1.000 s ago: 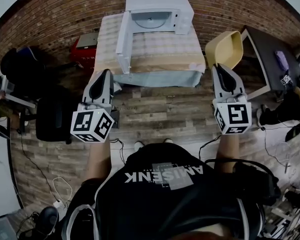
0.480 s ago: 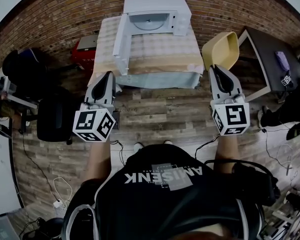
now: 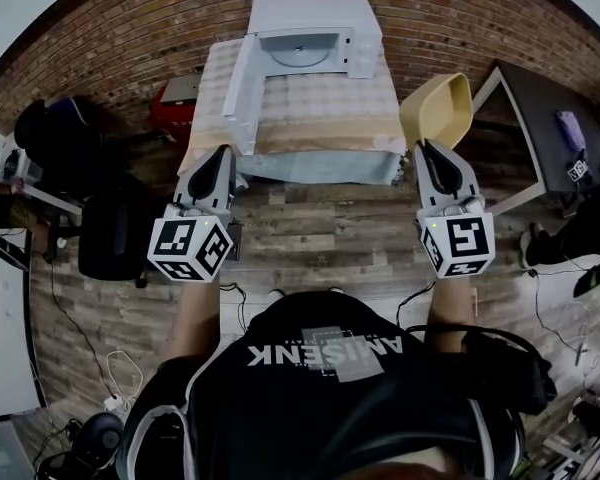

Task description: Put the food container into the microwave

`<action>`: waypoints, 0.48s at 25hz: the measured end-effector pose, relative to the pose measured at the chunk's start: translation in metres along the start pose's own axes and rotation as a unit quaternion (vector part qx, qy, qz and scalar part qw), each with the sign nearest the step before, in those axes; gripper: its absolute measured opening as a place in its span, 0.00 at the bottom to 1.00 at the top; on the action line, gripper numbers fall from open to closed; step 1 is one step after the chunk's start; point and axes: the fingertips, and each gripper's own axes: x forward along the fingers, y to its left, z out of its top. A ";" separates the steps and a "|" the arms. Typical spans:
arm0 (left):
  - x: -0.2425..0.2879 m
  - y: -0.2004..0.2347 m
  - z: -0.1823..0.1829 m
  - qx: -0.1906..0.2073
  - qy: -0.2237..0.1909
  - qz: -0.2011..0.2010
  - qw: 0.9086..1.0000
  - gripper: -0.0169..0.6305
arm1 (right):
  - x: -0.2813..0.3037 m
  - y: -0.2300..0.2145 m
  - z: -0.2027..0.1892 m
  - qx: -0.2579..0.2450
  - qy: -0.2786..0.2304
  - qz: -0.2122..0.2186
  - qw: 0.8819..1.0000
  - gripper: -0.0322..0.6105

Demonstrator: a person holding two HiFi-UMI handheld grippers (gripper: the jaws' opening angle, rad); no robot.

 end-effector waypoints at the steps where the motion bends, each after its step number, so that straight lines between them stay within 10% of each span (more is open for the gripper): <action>1: 0.001 -0.002 -0.001 -0.002 0.000 0.002 1.000 0.04 | 0.000 -0.003 -0.001 0.001 -0.001 0.002 1.000 0.13; 12: 0.012 -0.038 -0.010 0.007 -0.001 0.038 0.999 0.04 | -0.006 -0.040 -0.021 0.015 -0.022 0.020 0.999 0.13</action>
